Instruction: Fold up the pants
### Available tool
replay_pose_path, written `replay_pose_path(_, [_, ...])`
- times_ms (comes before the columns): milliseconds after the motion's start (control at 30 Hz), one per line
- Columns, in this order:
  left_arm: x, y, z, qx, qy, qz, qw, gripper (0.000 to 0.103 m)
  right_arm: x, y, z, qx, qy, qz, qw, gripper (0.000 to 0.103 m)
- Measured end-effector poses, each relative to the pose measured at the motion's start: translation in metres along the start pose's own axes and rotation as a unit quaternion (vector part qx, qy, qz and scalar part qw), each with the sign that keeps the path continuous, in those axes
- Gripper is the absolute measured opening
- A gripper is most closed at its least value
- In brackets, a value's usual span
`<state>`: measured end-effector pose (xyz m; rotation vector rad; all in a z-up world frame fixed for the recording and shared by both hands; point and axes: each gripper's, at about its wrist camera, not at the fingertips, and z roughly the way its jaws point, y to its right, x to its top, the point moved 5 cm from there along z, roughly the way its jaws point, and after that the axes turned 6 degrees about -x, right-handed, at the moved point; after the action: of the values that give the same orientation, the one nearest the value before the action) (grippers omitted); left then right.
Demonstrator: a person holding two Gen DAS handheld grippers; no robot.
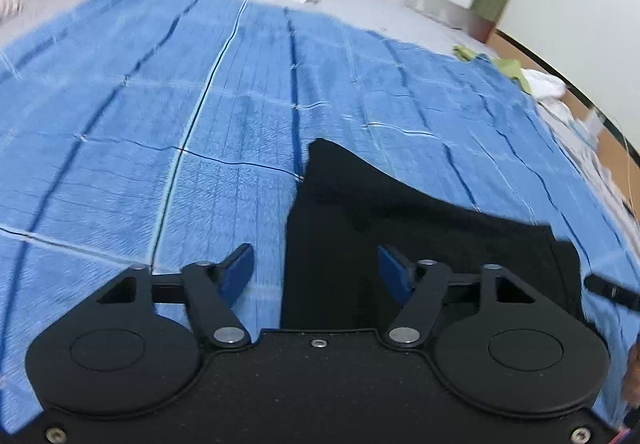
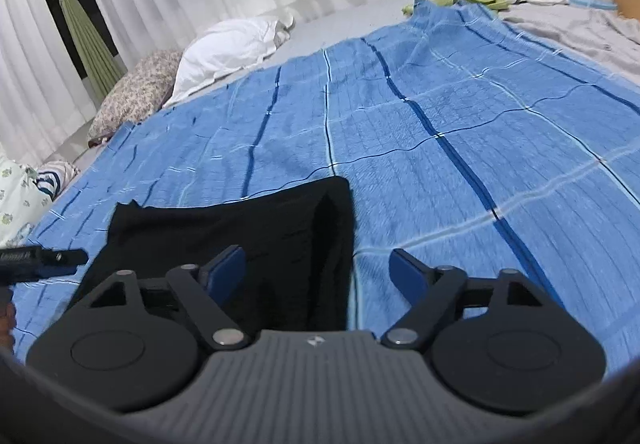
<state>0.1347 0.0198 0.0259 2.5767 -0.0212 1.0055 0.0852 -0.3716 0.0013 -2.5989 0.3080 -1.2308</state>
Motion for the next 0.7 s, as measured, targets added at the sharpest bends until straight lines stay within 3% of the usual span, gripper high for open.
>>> replay_pose_path(200, [0.013,-0.016,0.045,-0.005,-0.022,-0.035,0.9991,0.057,0.007,0.003,0.037,0.029,-0.018,-0.009,0.999,0.081])
replay_pose_path(367, [0.020,-0.012,0.063,-0.016,-0.018,-0.023,0.9995,0.070,0.010,0.004,0.057,0.051,-0.020,-0.007,0.998,0.079])
replay_pose_path(433, [0.021,-0.007,0.069,-0.018,-0.020,-0.008,0.9996,0.075,0.010,0.002,0.060,0.060,-0.019,-0.007,0.998,0.072])
replay_pose_path(700, [0.026,0.006,0.084,-0.013,-0.019,0.030,0.9993,0.079,0.012,-0.005,0.071,0.093,-0.026,-0.018,0.995,0.070])
